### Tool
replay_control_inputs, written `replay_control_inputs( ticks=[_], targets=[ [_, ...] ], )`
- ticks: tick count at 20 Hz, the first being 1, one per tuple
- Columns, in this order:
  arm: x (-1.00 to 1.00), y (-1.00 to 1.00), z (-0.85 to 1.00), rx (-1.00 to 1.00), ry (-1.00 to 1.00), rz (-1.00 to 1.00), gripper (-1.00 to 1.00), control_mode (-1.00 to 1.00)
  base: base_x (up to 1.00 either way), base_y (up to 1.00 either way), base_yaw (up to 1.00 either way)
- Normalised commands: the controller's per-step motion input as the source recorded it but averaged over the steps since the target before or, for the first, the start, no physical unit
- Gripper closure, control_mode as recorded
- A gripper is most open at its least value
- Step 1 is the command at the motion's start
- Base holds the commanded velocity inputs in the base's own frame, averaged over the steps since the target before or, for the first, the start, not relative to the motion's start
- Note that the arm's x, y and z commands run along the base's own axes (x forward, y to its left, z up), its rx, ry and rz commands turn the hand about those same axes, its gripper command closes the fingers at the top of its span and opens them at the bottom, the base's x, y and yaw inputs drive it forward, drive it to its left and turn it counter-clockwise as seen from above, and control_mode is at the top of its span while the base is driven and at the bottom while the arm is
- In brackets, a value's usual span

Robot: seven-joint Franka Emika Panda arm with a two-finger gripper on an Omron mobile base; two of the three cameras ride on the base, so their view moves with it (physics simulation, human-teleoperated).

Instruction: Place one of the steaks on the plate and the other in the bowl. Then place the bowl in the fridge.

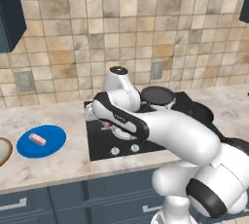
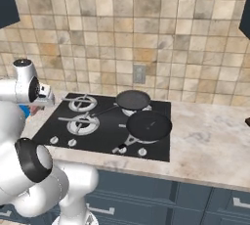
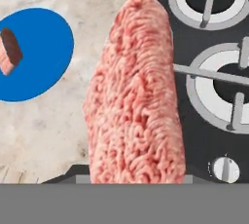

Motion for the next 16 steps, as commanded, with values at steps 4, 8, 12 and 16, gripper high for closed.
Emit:
replay_control_inputs(
  ticks=[4,8,12,16],
  targets=[
    [0.00,0.00,0.00,0.00,0.00,0.00,1.00,1.00,-0.90,1.00,-0.16],
    [0.00,0.00,0.00,0.00,0.00,0.00,1.00,1.00,-0.47,1.00,-0.15],
    [0.00,0.00,0.00,0.00,0.00,0.00,1.00,1.00,0.07,1.00,-0.17],
    [0.00,0.00,0.00,0.00,0.00,0.00,1.00,1.00,0.39,0.99,-0.16]
  ],
)
